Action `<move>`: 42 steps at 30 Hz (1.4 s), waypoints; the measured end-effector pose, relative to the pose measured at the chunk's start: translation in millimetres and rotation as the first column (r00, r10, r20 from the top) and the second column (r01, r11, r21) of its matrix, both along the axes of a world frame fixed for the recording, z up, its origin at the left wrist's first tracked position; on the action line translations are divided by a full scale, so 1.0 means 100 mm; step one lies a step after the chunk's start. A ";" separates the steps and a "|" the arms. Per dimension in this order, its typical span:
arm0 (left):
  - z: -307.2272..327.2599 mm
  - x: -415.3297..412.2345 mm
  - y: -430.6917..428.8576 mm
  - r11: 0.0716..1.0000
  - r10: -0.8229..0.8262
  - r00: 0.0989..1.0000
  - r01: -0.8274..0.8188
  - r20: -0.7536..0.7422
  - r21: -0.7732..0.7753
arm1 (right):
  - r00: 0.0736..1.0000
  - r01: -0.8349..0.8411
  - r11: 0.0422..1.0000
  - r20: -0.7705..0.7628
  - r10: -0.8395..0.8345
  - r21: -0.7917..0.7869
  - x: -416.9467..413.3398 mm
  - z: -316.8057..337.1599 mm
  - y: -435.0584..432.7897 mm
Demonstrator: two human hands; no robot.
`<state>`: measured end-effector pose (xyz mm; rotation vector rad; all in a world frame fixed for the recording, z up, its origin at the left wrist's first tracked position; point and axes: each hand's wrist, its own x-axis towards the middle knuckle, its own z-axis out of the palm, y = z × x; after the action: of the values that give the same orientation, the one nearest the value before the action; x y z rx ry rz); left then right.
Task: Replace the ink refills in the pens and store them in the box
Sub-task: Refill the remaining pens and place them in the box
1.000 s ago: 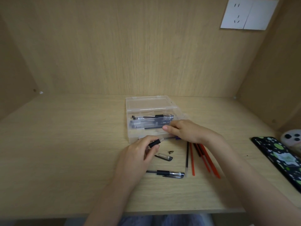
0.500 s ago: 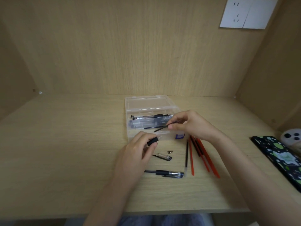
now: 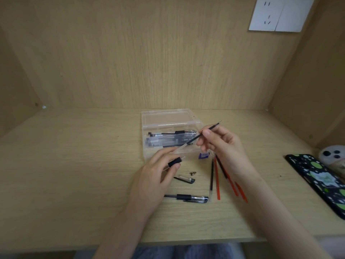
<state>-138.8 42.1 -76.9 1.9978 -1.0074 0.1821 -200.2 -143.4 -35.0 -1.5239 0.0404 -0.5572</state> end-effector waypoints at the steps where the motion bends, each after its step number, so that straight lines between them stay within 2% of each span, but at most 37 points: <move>1: 0.00 0.00 0.00 1.000 -0.004 1.000 0.004 -0.010 -0.008 | 0.999 0.025 0.997 0.025 -0.027 0.071 0.01 -0.04 0.02; 4: 0.00 -0.01 0.01 1.000 -0.003 0.999 0.002 -0.032 -0.022 | 0.986 0.131 0.947 0.063 -0.156 0.295 0.04 -0.12 0.08; 7: -0.01 -0.01 0.01 1.000 -0.006 0.999 0.006 -0.032 -0.016 | 0.976 0.169 0.909 0.065 -0.209 0.381 0.03 -0.15 0.14; 27: -0.02 0.01 0.00 1.000 -0.014 1.000 0.014 -0.013 -0.008 | 0.976 0.115 0.965 0.153 -0.154 0.235 0.03 -0.24 0.14; 30: -0.02 0.01 0.00 1.000 -0.010 1.000 0.010 -0.014 0.012 | 0.982 0.107 0.984 0.139 -0.126 0.140 0.00 -0.24 0.15; 34: 0.00 0.01 0.01 1.000 0.012 1.000 -0.012 0.005 0.001 | 0.997 0.002 0.983 -0.071 -0.016 -0.183 -0.04 -0.29 0.22; 37: 0.02 0.01 0.04 0.998 0.040 0.999 -0.040 -0.001 -0.039 | 0.989 -0.008 0.962 -0.143 -0.032 -0.272 -0.06 -0.31 0.19; 39: 0.02 0.00 0.04 0.996 0.056 0.998 -0.057 -0.026 -0.063 | 0.983 0.050 0.925 -0.143 -0.111 -0.376 -0.08 -0.32 0.09; 42: 0.02 0.00 0.03 0.995 0.067 0.997 -0.069 -0.025 -0.068 | 0.972 -0.006 0.822 -0.196 -0.128 -0.569 -0.11 -0.35 -0.01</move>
<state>-139.1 45.6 -74.6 1.9686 -0.9074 0.2273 -211.5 -144.8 -69.9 -2.1782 0.1077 -0.4628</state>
